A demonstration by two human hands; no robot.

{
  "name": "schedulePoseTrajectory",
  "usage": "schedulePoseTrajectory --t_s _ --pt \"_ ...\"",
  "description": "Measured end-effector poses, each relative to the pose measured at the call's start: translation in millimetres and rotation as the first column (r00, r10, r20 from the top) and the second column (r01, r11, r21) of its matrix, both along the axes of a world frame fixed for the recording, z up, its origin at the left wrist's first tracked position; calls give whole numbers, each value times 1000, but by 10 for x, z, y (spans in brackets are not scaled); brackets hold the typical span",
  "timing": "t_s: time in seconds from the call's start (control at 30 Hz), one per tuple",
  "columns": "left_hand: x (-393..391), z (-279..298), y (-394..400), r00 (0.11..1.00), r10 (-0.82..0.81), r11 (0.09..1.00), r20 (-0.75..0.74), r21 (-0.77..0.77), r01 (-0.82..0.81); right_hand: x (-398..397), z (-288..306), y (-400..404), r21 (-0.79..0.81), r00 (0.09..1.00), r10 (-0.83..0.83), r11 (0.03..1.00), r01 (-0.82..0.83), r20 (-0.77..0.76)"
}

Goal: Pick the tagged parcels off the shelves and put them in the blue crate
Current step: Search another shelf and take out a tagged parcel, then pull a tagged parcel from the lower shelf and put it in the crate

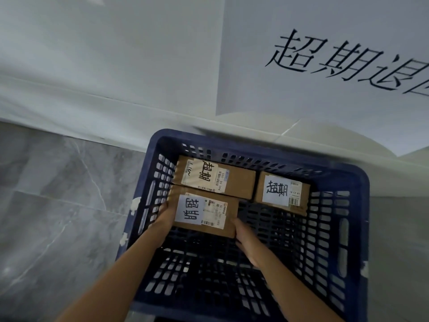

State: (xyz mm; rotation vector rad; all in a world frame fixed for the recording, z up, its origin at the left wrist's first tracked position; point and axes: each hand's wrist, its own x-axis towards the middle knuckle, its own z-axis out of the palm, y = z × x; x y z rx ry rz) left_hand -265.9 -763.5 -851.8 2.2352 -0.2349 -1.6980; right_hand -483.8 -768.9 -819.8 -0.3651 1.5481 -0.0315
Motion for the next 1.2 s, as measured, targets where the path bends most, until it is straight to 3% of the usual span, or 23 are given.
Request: schedulePoseTrajectory --t_s 0.2,0.43,0.53,0.63,0.7,0.83,1.07,1.2 --pt "1 -66 -88 997 -33 999 77 13 32 38 -64 -31 -11 1000 -9 1000 10 23" --pt "-193 284 126 975 -91 969 204 -207 133 88 118 52 -24 962 250 967 -254 -109" --pt "-257 666 155 962 -160 920 221 -319 226 115 459 79 -127 920 369 914 -385 -130" --pt "-240 1220 191 949 -243 872 199 -383 304 105 988 92 -273 830 521 784 -557 -196" --pt "-160 1760 219 897 -339 811 284 -395 432 117 1506 40 -325 763 578 690 -647 -289" --pt "23 2772 337 634 -511 640 580 -235 731 191 2519 -107 -454 671 557 495 -741 -489" --pt "392 4164 687 391 -469 573 792 -64 817 529 3715 -302 -468 393 566 13 -883 -725" --pt "531 4627 931 334 -428 646 840 26 763 922 4190 -261 -476 288 558 -225 -850 -778"
